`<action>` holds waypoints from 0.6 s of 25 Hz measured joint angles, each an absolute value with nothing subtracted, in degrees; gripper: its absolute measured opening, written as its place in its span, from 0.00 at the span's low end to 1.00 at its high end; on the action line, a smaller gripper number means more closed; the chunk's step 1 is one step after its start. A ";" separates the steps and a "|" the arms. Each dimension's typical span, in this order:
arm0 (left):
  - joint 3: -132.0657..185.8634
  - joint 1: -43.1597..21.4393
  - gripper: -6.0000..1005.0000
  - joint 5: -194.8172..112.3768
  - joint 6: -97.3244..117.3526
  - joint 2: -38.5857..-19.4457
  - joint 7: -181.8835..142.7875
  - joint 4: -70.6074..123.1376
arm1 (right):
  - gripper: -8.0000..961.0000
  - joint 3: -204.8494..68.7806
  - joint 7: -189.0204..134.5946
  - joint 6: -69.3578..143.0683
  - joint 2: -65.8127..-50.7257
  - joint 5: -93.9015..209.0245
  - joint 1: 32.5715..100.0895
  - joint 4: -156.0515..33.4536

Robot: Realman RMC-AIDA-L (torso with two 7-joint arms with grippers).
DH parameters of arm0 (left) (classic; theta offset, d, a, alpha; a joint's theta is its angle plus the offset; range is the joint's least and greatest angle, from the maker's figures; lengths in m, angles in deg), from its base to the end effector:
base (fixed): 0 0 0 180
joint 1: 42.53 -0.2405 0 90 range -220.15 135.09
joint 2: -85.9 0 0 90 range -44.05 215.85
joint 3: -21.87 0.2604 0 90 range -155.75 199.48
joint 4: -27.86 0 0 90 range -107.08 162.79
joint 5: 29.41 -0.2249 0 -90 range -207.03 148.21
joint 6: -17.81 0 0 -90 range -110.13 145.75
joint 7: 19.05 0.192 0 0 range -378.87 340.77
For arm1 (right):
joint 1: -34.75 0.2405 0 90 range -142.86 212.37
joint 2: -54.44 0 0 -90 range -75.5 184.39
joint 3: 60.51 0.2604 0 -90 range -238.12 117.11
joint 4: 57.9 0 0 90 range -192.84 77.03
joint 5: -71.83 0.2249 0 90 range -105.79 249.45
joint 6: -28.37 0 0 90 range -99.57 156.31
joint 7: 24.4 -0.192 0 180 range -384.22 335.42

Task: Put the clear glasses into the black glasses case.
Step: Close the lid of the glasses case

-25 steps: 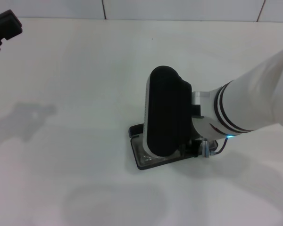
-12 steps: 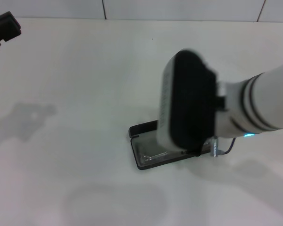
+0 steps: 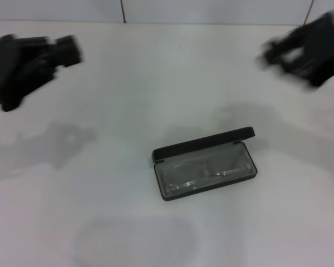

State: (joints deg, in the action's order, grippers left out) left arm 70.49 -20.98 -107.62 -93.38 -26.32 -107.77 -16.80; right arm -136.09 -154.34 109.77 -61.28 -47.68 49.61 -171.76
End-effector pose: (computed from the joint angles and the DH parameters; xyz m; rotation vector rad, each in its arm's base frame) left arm -0.2027 0.3138 0.0710 -2.6350 -0.4297 -1.4084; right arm 0.0954 0.3382 0.0513 -2.5813 0.2181 0.2265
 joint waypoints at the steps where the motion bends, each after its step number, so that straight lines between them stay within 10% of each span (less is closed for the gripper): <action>1: 70.41 -19.69 0.11 -109.00 -92.92 -26.89 -107.85 -16.67 | 0.20 -132.09 -153.84 109.80 -61.30 -46.02 48.85 -170.84; 10: 71.47 -6.60 0.12 -129.64 -81.64 -33.73 -109.67 -12.80 | 0.21 -113.63 -146.77 109.34 -61.37 -36.07 47.84 -154.09; 15: 76.46 -1.94 0.22 -130.58 -74.10 -33.88 -108.69 -4.69 | 0.21 -110.54 -140.25 109.54 -61.30 -28.40 47.74 -145.09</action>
